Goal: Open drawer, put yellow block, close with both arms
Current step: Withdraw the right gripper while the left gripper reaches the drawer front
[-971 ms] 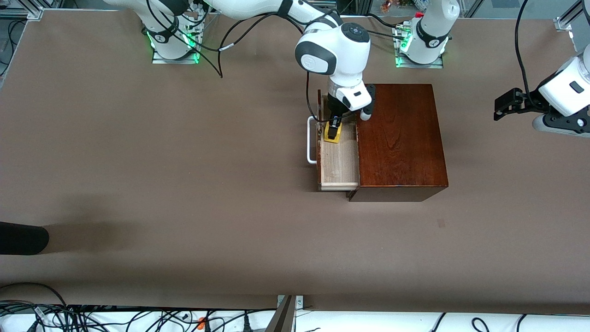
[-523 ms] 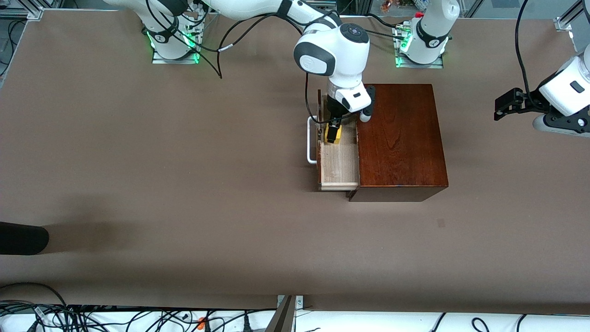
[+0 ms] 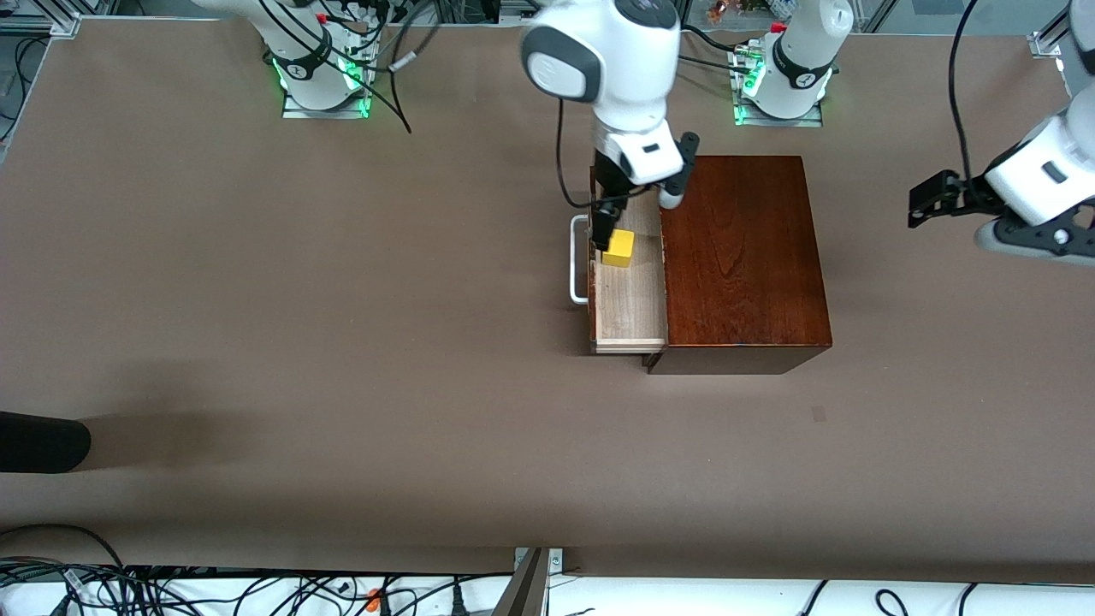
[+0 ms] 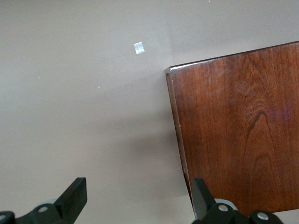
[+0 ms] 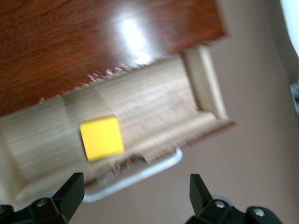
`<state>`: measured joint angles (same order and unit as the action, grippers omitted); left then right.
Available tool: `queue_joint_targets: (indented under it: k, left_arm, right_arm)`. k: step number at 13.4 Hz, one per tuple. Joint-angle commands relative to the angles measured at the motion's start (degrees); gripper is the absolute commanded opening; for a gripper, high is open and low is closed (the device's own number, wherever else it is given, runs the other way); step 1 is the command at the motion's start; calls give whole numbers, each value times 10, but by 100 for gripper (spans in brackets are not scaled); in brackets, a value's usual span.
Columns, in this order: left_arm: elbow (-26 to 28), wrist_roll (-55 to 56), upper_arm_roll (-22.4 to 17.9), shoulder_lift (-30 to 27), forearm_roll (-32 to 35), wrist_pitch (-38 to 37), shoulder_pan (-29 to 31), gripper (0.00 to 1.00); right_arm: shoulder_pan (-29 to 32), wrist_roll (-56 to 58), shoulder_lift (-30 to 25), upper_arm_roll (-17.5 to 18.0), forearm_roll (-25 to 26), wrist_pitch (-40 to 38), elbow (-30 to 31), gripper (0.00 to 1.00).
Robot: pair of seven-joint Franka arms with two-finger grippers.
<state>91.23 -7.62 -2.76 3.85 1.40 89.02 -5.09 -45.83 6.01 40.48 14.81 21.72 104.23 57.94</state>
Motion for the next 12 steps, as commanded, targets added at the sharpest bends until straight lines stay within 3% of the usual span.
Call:
queue_joint_targets:
  k: [1,3,7,9,10,12]
  left_arm:
    - [-37,-12,0,26,-42,-11,3,100]
    - [-34,-18,10,26,-50,-16,-8,100]
    - [-34,-194,96,61,-51,-27,-30,100]
    - [-34,-236,149,85,-72,-19,-29,100]
    - [-33,-264,160,98,-102,-5,-30,100]
    - [-33,-333,210,126,-134,56,-31,100]
  right_arm:
    - [65,8,-86,-6,-46,-66,16,100]
    - [114,12,-127,-12,-45,-85,16,100]
    - [207,20,-194,-12,-51,-110,16,100]
    - [269,22,-220,-20,-131,-141,17,100]
    - [291,24,-230,-42,-175,-154,18,100]
    - [314,38,-248,-123,-281,-197,18,100]
